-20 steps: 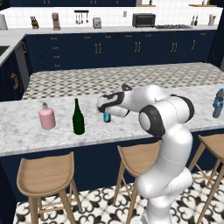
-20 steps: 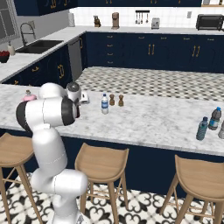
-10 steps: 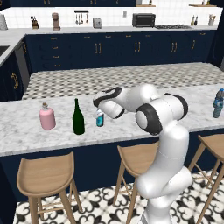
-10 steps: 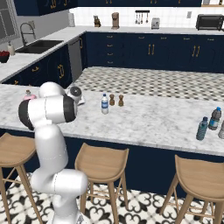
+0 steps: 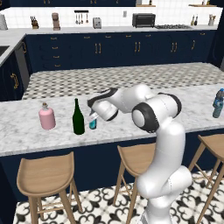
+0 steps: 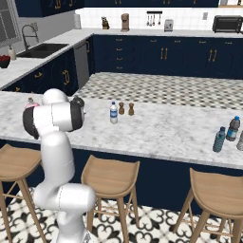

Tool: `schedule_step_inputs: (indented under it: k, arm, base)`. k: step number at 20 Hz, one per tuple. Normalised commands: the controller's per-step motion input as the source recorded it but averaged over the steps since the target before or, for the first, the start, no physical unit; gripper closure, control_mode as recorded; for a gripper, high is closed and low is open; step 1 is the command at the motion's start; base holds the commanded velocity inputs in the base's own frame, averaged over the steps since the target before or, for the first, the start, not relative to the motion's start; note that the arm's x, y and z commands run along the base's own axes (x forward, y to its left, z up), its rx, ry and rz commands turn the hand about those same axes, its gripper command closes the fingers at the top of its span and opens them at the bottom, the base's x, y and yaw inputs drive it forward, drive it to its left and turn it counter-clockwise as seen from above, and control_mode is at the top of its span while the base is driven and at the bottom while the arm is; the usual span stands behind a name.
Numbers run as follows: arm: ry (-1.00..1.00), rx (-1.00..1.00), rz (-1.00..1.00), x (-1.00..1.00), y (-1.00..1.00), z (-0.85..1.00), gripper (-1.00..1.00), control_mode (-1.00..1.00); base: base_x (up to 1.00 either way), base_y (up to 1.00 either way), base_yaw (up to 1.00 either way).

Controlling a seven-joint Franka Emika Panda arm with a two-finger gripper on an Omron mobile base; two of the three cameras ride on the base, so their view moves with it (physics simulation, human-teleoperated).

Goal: Move the plastic bottles in the middle to the plastics group, and the glass bottles in the middle to the glass group.

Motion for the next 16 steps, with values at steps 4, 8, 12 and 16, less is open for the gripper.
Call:
schedule_step_inputs:
  k: [4, 8, 12, 16]
  arm:
    - [0.00, 0.00, 0.02, 0.21, 0.17, 0.00, 1.00, -1.00]
    - [0.00, 0.00, 0.00, 0.08, 0.05, -0.21, 1.00, -1.00]
    - [0.00, -0.01, 0.00, 0.00, 0.09, -0.24, 1.00, -1.00]
    - [-0.01, 0.00, 0.00, 0.00, 0.06, 0.01, 1.00, -1.00]
  base:
    - [0.00, 0.00, 0.00]
    - [0.00, 0.00, 0.00]
    - [0.00, 0.00, 0.00]
    - [0.00, 0.00, 0.00]
